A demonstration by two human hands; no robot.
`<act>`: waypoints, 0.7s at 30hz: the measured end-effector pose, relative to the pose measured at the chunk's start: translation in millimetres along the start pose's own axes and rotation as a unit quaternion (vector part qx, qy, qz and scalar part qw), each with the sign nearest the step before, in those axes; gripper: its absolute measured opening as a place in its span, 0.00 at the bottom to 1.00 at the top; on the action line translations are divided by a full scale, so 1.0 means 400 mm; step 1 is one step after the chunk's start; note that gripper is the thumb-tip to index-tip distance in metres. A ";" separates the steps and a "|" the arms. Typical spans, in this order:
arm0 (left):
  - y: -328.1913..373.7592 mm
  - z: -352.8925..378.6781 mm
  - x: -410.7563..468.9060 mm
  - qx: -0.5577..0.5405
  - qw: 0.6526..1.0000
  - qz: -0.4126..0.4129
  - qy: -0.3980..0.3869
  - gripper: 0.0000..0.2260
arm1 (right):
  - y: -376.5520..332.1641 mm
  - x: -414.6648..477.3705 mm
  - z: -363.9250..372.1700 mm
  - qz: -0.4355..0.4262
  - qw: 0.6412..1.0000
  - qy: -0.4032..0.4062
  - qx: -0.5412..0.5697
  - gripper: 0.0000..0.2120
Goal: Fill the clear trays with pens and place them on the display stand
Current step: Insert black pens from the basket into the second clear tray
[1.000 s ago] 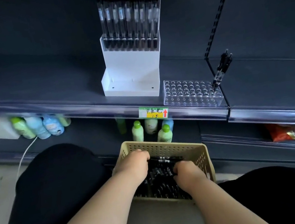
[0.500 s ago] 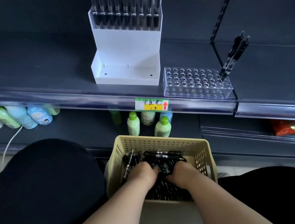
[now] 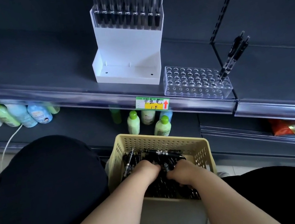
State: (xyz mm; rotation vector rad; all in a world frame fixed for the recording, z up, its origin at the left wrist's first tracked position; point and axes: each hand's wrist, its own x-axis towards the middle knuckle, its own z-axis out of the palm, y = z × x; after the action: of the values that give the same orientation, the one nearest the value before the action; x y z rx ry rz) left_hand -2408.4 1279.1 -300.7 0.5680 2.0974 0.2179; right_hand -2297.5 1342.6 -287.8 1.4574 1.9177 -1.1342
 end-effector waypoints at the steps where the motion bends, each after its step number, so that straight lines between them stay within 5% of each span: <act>1: -0.003 -0.003 -0.005 -0.026 1.000 0.006 -0.012 0.13 | 0.000 -0.010 -0.008 0.005 1.000 -0.010 0.001 0.12; 6: -0.017 -0.033 -0.054 -0.082 0.995 0.048 -0.026 0.16 | 0.007 -0.056 -0.042 -0.028 0.999 -0.019 0.006 0.09; 11: -0.029 -0.063 -0.099 -0.119 0.983 0.137 -0.009 0.12 | 0.004 -0.097 -0.050 -0.103 0.982 0.038 0.151 0.09; 21: 0.029 -0.106 -0.186 -0.174 0.915 0.321 0.173 0.08 | -0.045 -0.200 -0.127 -0.233 0.942 0.218 0.104 0.08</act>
State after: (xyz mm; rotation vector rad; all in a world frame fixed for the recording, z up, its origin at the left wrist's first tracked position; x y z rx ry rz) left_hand -2405.1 1256.3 -217.3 1.0402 2.0590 1.1136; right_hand -2283.2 1339.4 -192.6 1.5024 2.6229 -1.3326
